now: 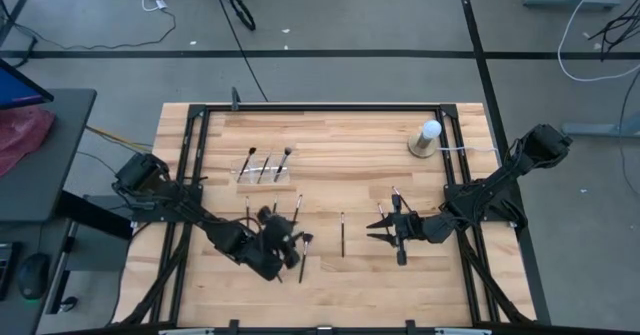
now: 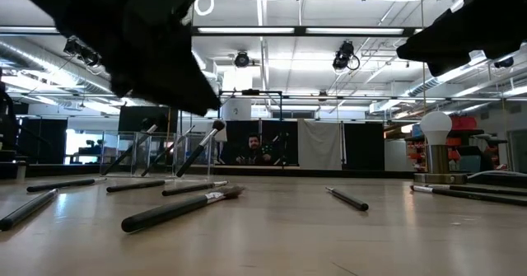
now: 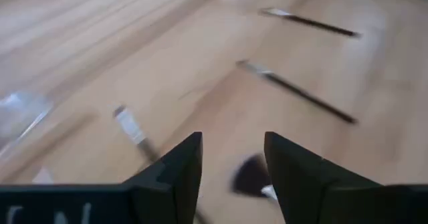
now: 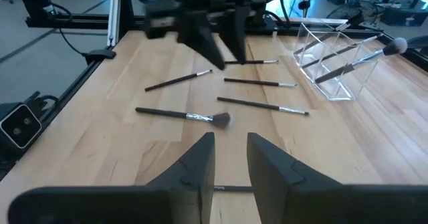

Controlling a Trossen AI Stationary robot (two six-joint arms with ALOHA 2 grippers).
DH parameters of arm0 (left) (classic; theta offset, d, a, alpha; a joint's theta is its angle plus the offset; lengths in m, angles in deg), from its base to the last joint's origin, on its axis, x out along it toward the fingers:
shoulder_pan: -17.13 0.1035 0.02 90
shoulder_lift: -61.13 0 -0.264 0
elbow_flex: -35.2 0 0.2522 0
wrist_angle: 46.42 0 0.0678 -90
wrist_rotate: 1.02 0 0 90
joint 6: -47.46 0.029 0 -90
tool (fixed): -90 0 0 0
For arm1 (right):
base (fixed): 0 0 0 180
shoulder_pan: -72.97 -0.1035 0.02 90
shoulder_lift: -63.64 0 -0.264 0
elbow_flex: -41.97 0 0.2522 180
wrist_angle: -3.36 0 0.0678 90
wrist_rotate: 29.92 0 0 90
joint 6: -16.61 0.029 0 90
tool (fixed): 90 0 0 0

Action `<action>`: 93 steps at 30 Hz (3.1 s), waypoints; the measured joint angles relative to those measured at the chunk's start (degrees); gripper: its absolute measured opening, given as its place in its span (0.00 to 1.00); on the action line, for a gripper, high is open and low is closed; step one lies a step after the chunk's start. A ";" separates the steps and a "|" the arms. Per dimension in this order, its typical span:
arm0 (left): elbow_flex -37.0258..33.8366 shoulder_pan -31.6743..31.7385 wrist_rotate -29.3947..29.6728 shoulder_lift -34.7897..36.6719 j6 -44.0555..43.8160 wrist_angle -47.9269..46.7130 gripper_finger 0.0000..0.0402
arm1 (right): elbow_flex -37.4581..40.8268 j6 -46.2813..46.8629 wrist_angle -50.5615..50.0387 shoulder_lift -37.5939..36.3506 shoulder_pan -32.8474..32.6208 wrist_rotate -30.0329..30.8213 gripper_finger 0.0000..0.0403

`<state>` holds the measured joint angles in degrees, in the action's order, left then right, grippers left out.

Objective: Pick & Place Makeup Brushes
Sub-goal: Put the black eyeshadow brush into the transparent organizer

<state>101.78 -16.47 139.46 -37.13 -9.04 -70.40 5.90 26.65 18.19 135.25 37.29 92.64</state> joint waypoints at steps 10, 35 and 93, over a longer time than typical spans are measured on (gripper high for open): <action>-0.02 0.98 4.89 -5.75 -12.58 -2.22 0.37 | 0.00 -0.02 0.08 0.00 0.07 0.01 0.22; -4.61 11.20 -3.17 -11.61 -16.61 4.70 0.24 | 0.00 -0.04 0.12 -0.02 0.07 0.00 0.22; -8.65 4.42 0.29 -8.38 -7.40 5.13 0.03 | 0.00 -0.05 0.10 -0.02 0.11 0.02 0.22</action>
<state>93.13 -12.05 139.75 -45.51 -16.44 -65.28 5.90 26.60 18.28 135.23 37.40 92.65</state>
